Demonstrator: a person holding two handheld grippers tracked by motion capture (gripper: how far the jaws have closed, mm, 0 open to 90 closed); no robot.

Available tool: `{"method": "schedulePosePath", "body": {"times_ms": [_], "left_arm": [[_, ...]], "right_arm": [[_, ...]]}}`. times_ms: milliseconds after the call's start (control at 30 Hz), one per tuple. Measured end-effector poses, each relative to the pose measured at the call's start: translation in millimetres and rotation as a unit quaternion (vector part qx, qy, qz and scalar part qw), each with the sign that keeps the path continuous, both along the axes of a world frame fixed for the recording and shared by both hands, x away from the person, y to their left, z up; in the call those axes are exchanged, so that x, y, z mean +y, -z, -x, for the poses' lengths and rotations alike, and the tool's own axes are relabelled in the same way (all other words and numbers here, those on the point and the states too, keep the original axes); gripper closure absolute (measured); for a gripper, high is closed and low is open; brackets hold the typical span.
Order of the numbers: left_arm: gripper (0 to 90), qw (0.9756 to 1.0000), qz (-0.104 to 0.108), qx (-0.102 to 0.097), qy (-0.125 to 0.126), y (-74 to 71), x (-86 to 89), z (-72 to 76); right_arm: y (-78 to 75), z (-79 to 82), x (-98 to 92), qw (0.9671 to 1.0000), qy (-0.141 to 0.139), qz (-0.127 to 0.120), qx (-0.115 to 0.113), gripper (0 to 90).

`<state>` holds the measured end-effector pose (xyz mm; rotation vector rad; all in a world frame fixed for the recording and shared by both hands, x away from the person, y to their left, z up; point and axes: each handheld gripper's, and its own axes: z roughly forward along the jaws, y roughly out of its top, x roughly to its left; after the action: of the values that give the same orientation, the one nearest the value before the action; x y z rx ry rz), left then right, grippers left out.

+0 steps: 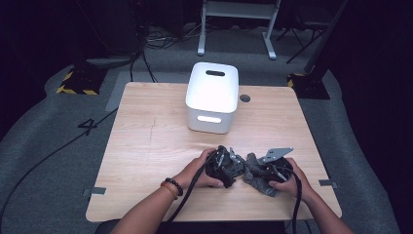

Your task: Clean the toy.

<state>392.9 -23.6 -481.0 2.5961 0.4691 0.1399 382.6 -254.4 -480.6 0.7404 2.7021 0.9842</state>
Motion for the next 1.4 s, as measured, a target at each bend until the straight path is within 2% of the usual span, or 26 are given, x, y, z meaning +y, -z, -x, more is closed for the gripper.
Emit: {"method": "schedulePosePath", "body": {"times_ms": [67,133,200,267,467,600,667,733,833,933,1133,1267,1400], "left_arm": [[16.0,0.9999,-0.014,-0.002,0.003,1.3,-2.3,-0.6],[16.4,0.9999,-0.015,0.002,0.002,1.2,-2.1,-1.9],[23.7,0.9999,-0.012,-0.001,0.005,-0.8,0.4,-3.3],[24.9,0.9999,-0.014,0.002,0.007,-1.3,2.3,-4.0],[25.3,0.9993,-0.024,-0.014,0.025,-2.4,2.6,-0.9],[25.4,0.9994,-0.011,-0.017,0.026,-3.6,6.0,0.1],[25.4,0.9993,-0.005,-0.026,0.025,-5.4,8.3,1.2],[25.4,0.9993,0.014,-0.024,0.023,-8.0,11.8,0.7],[25.4,0.998,0.048,-0.029,0.029,-13.4,16.9,1.4],[25.4,0.9972,0.055,-0.042,0.029,-17.0,17.1,4.6],[25.4,0.9946,0.089,-0.038,0.037,-20.1,17.9,5.7],[25.8,0.9934,0.1,-0.039,0.04,-22.8,17.4,7.1],[25.8,0.9925,0.107,-0.039,0.044,-26.9,18.0,7.1]], "right_arm": [[-0.4,0.8,1.2,1.0,-0.005,-0.001,0.0,73.0],[-0.8,1.5,2.6,1.0,-0.008,-0.002,0.001,72.8],[-1.1,2.1,3.4,0.9999,-0.011,-0.001,-0.001,72.5],[-1.6,2.0,2.2,1.0,-0.008,-0.004,-0.002,72.0],[-4.6,0.2,-3.7,0.9999,0.001,-0.015,-0.007,71.6],[-6.9,-0.9,-9.1,0.9997,0.01,-0.021,-0.01,71.7],[-7.5,-1.8,-11.7,0.9996,0.013,-0.021,-0.011,71.9],[-7.4,-2.6,-13.3,0.9995,0.017,-0.025,-0.012,72.0],[-6.1,-2.5,-12.0,0.9996,0.014,-0.024,-0.01,72.2],[-5.7,-1.4,-8.3,0.9996,0.008,-0.023,-0.011,72.3],[-9.0,0.3,-3.8,0.9981,-0.005,-0.061,-0.003,72.7],[-13.1,3.2,-3.6,0.9936,-0.017,-0.112,-0.003,73.3],[-20.6,7.2,-0.9,0.9912,-0.02,-0.129,-0.022,74.1]]}}
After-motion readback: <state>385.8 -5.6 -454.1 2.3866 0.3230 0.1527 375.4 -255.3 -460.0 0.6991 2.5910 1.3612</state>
